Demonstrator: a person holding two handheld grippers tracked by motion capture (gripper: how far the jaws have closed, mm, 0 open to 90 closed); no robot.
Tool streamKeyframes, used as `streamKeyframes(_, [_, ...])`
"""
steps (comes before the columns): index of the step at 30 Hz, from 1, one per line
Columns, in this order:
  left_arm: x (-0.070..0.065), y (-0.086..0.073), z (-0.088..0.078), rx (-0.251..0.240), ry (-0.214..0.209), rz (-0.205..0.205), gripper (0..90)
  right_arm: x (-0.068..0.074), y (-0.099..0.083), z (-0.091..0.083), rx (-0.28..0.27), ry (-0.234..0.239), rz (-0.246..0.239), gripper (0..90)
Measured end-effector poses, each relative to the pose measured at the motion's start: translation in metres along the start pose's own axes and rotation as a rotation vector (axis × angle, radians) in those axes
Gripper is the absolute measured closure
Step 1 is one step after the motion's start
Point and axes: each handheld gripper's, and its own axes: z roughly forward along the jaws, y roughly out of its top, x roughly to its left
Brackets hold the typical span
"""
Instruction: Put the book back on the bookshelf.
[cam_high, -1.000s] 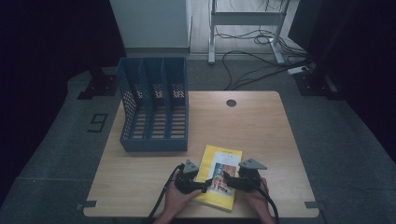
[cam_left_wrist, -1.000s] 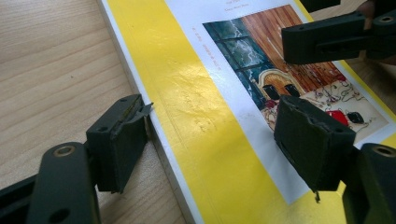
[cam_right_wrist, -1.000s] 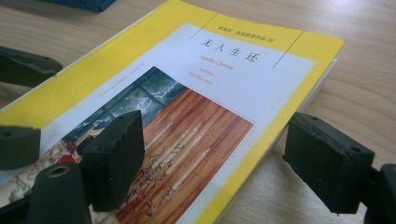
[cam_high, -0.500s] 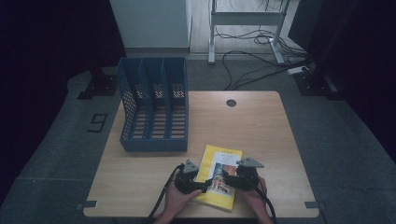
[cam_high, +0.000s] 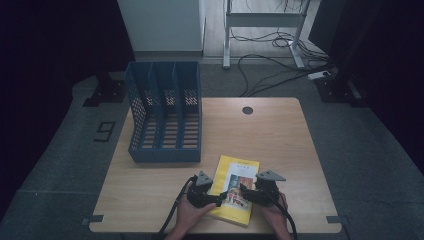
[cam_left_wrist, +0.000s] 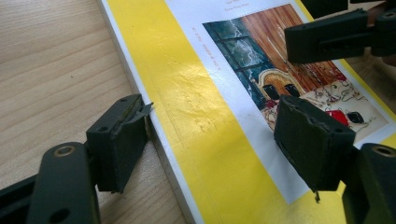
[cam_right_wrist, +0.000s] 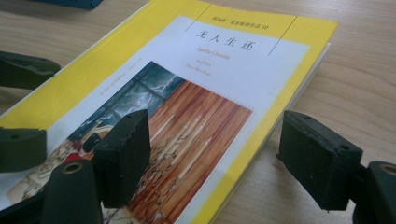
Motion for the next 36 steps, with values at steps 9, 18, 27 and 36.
streamKeyframes(9, [0.000, 0.000, 0.000, 0.000, 0.000, 0.000, 25.2, 0.004, -0.002, -0.001, -0.008, 0.004, 0.003, 23.8])
streamKeyframes(18, [0.000, 0.000, 0.000, 0.000, 0.003, 0.001, 25.2, 0.001, 0.000, -0.008, -0.058, 0.028, 0.018, 29.9])
streamKeyframes(27, [0.000, 0.000, 0.000, -0.001, 0.000, -0.003, 25.2, 0.005, 0.010, -0.020, -0.157, 0.057, 0.010, 36.1])
streamKeyframes(36, [0.000, 0.000, 0.000, -0.002, -0.001, -0.005, 25.2, 0.010, 0.013, -0.024, -0.203, 0.075, -0.015, 38.7])
